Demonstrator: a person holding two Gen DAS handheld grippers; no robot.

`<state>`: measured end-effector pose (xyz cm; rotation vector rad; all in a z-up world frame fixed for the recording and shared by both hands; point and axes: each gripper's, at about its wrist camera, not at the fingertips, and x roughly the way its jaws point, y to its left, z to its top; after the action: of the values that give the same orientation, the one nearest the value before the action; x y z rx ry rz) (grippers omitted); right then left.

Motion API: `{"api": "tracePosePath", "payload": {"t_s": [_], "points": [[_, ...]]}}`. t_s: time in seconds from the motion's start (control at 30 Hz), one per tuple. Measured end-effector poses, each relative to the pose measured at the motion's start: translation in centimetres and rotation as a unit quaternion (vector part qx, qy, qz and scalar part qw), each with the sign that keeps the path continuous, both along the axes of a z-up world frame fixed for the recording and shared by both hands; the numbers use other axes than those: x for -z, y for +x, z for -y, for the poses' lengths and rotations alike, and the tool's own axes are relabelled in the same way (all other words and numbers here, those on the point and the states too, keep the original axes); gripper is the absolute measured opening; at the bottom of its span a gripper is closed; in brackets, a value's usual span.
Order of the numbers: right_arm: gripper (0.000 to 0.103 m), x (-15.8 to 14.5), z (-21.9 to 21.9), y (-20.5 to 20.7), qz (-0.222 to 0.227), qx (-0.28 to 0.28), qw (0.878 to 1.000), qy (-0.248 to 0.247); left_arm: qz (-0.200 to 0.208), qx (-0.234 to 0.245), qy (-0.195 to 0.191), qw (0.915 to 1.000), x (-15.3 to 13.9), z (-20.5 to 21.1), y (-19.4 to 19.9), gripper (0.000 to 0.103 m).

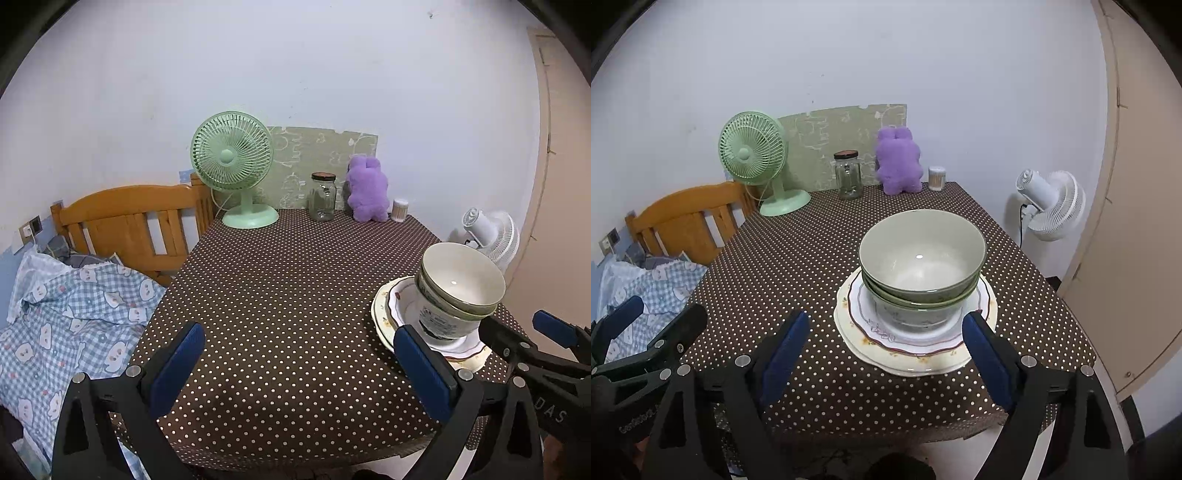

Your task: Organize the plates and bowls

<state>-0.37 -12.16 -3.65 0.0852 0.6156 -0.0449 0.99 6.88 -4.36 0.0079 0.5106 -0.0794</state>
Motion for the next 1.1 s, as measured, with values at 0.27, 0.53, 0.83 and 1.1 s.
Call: {"api": "tracePosePath", "payload": {"t_s": [0.27, 0.53, 0.83, 1.1], "points": [[0.087, -0.38, 0.19, -0.58, 0.002, 0.001, 1.000, 0.000, -0.001, -0.004, -0.005, 1.0000, -0.31, -0.16, -0.52, 0.103], [0.087, -0.72, 0.21, -0.93, 0.003, -0.006, 1.000, -0.005, -0.007, -0.014, -0.017, 0.9997, -0.41, -0.40, -0.51, 0.103], [0.087, -0.90, 0.14, -0.76, 0.001, -0.014, 1.000, -0.002, -0.011, -0.019, -0.016, 0.9996, -0.36, -0.52, -0.66, 0.103], [0.087, -0.78, -0.13, -0.89, -0.003, -0.018, 1.000, 0.000, -0.013, -0.018, -0.014, 0.9997, -0.34, -0.64, -0.72, 0.103]]}}
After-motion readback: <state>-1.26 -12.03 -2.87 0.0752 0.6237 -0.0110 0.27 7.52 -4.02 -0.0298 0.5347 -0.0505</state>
